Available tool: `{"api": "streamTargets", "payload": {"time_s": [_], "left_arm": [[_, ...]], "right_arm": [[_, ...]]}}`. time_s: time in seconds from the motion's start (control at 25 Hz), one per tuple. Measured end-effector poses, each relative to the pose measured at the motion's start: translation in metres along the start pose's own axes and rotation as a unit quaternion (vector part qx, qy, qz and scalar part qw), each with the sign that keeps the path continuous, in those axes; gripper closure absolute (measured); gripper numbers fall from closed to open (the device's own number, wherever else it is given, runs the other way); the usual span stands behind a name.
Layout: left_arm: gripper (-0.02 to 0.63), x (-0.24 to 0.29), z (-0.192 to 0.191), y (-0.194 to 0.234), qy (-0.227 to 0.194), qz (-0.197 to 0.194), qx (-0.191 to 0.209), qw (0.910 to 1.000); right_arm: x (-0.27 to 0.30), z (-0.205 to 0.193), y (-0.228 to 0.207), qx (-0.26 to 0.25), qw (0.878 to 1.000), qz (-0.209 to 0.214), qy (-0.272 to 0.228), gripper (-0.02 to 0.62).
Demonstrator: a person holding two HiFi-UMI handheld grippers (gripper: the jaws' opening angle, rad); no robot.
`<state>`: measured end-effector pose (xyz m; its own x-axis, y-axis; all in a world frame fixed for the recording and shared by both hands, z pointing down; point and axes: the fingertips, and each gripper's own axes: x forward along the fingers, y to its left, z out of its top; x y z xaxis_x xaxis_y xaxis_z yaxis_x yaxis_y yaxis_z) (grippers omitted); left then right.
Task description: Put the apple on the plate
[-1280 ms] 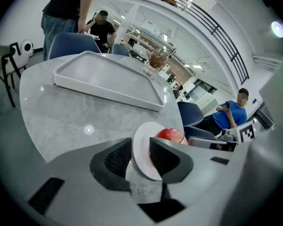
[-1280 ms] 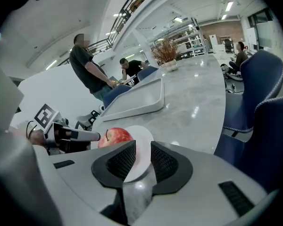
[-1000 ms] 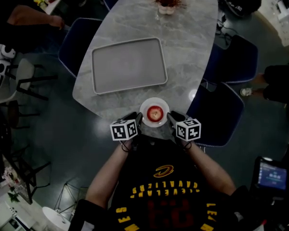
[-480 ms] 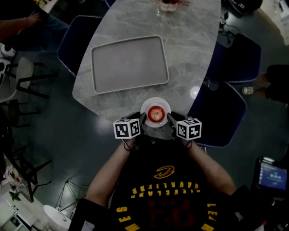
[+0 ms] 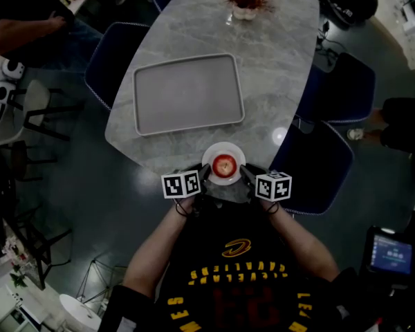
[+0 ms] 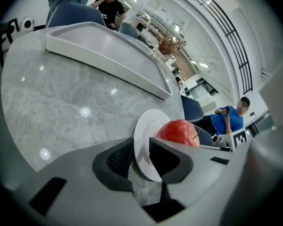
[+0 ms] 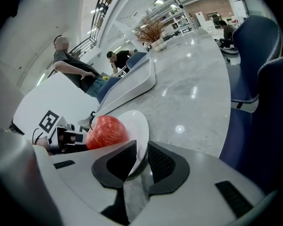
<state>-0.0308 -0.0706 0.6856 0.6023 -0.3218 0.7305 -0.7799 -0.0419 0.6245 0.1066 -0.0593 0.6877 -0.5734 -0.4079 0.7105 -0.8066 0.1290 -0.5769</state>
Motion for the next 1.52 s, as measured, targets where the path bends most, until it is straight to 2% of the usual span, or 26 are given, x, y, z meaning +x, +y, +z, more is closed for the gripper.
{"api": "streamTargets", "payload": {"time_s": [0.08,0.16,0.2,0.44,0.64,0.88,1.16,1.4,1.52], "left_arm": [[0.502,-0.001,0.000,0.002,0.001,-0.002,-0.014,0.9999],[0.557,-0.005,0.000,0.005,-0.002,-0.004,-0.027,0.9996],[0.558,-0.006,0.000,0.005,-0.004,-0.006,-0.033,0.9994],[0.560,-0.014,0.003,0.007,-0.014,-0.026,-0.064,0.9975],[0.561,-0.033,0.013,0.004,-0.030,-0.053,-0.088,0.9942],[0.571,-0.066,0.043,-0.002,-0.070,-0.098,-0.124,0.9850],[0.580,-0.107,0.096,-0.012,-0.113,-0.147,-0.134,0.9735],[0.584,-0.125,0.138,-0.017,-0.137,-0.187,-0.150,0.9610],[0.585,-0.129,0.156,-0.013,-0.140,-0.198,-0.153,0.9582]], "right_arm": [[-0.001,0.003,0.002,0.011,1.000,0.005,-0.006,0.515],[-0.004,0.006,0.003,0.022,1.000,0.010,-0.012,0.518],[-0.006,0.008,0.004,0.028,0.999,0.013,-0.015,0.548],[-0.010,0.018,0.014,0.060,0.997,0.038,-0.027,0.557],[-0.015,0.032,0.032,0.098,0.992,0.076,-0.034,0.563],[-0.017,0.062,0.062,0.121,0.983,0.130,-0.043,0.565],[-0.014,0.107,0.103,0.133,0.971,0.191,-0.056,0.565],[-0.009,0.143,0.113,0.151,0.969,0.187,-0.057,0.565],[-0.003,0.158,0.118,0.155,0.968,0.187,-0.060,0.568]]}}
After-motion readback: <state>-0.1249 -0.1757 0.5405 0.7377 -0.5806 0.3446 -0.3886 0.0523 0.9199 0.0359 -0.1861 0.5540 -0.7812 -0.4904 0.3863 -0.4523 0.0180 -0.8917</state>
